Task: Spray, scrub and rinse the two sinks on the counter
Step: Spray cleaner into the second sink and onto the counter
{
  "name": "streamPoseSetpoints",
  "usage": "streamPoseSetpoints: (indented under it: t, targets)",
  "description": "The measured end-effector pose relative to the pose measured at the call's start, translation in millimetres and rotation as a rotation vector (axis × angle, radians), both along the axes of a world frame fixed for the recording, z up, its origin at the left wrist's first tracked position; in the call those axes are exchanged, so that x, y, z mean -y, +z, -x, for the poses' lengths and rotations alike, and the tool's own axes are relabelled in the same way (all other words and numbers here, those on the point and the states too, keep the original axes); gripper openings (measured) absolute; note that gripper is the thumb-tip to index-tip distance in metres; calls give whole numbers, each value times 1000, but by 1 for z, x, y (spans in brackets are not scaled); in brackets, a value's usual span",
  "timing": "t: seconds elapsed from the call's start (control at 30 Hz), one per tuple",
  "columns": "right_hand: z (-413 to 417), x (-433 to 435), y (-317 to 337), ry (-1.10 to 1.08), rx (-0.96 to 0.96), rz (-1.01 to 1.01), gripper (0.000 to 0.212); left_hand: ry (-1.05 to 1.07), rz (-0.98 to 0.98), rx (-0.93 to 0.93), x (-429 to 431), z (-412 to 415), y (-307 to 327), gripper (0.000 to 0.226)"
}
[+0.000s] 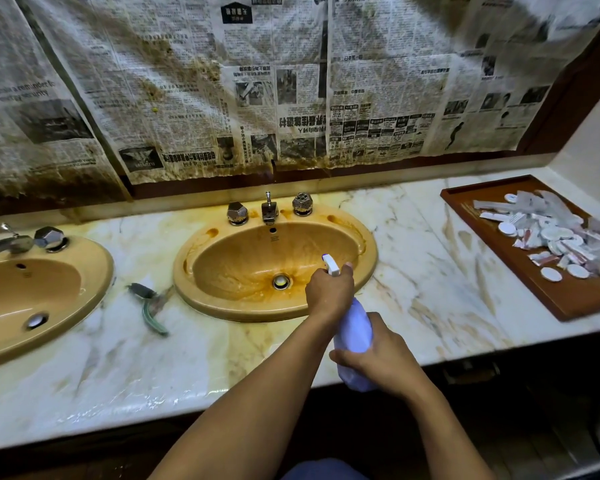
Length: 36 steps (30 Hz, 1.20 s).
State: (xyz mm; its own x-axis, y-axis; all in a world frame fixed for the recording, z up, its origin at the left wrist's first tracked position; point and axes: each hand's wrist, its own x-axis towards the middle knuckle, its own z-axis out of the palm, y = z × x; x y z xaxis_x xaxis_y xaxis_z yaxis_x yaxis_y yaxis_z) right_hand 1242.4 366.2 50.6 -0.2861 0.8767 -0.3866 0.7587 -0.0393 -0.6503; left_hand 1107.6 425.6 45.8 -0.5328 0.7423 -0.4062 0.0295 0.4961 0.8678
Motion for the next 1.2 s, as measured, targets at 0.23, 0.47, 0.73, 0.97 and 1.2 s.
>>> streamPoseSetpoints:
  t: [0.23, 0.47, 0.73, 0.97, 1.2]
  targets:
    - [-1, -5, 6, 25, -33, 6, 68, 29, -55, 51, -1, 0, 0, 45]
    - [-7, -8, 10, 26, -17, 10, 68, -19, -26, 72, -7, -3, 3, 48]
    - [-19, -11, 9, 4, 10, -4, 65, -39, -48, 125, -7, -20, 4, 46]
    - [-28, -12, 8, -14, -11, 0, 66, -38, -15, 103, -10, -29, 6, 49]
    - [-34, -13, 8, -9, -11, -29, 67, -13, -34, -1, -12, -37, 13, 42]
